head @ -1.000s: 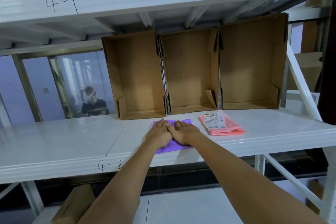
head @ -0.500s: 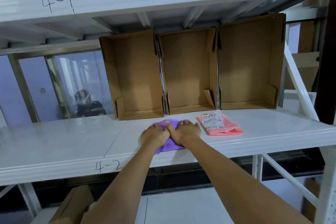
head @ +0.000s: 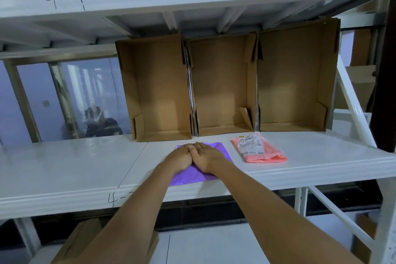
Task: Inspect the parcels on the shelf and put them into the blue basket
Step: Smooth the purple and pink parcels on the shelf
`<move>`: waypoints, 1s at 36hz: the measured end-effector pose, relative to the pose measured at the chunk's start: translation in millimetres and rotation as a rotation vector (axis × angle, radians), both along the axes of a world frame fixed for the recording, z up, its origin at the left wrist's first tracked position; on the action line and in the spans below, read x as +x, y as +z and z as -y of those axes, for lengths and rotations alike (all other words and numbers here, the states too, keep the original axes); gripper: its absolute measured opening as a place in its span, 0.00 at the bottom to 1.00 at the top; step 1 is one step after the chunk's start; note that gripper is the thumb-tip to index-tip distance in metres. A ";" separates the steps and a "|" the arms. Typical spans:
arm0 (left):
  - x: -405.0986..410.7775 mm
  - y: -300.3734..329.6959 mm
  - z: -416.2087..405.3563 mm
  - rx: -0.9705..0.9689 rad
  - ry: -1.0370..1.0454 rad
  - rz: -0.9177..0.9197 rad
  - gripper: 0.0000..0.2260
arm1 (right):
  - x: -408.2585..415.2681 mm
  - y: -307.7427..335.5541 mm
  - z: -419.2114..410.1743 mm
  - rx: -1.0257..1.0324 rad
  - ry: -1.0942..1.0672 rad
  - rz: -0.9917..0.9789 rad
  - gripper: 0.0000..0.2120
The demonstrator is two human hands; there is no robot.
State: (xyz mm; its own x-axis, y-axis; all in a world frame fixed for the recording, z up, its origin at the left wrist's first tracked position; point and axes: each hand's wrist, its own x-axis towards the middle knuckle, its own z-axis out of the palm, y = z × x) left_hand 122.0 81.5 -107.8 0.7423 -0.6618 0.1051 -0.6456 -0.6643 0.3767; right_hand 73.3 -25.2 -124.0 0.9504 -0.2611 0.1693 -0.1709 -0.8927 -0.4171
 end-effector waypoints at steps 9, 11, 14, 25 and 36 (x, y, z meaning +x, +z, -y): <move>2.5 3.9 2.3 0.060 0.015 -0.060 0.18 | 7.1 1.6 4.1 -0.010 -0.019 -0.046 0.30; 1.4 4.3 3.7 0.064 0.033 -0.057 0.18 | 6.7 2.1 4.4 -0.016 -0.040 -0.062 0.32; 5.4 -0.9 4.1 0.080 0.116 -0.035 0.20 | 2.7 2.6 4.5 -0.055 -0.115 -0.095 0.36; 3.6 -7.8 6.1 0.133 0.272 0.061 0.25 | -3.8 0.4 3.3 -0.177 -0.299 -0.141 0.48; -3.6 4.1 12.4 0.126 0.301 0.289 0.23 | -22.7 -2.9 2.3 -0.159 -0.150 -0.054 0.31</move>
